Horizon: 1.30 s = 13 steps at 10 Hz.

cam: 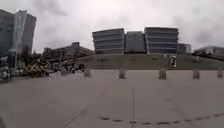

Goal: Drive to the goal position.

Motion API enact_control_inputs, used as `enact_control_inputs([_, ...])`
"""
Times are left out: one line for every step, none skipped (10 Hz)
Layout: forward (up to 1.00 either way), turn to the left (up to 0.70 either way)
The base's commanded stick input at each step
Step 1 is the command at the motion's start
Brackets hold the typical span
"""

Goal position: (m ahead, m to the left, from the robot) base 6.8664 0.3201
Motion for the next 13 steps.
enact_control_inputs([0.60,0.00])
enact_control_inputs([0.60,0.00])
enact_control_inputs([0.60,0.00])
enact_control_inputs([0.60,0.00])
enact_control_inputs([0.60,0.01])
enact_control_inputs([0.60,0.12])
enact_control_inputs([0.60,0.14])
enact_control_inputs([0.60,0.05])
enact_control_inputs([0.60,0.00])
enact_control_inputs([0.60,0.00])
enact_control_inputs([0.60,0.00])
enact_control_inputs([0.60,0.00])
enact_control_inputs([0.60,0.00])
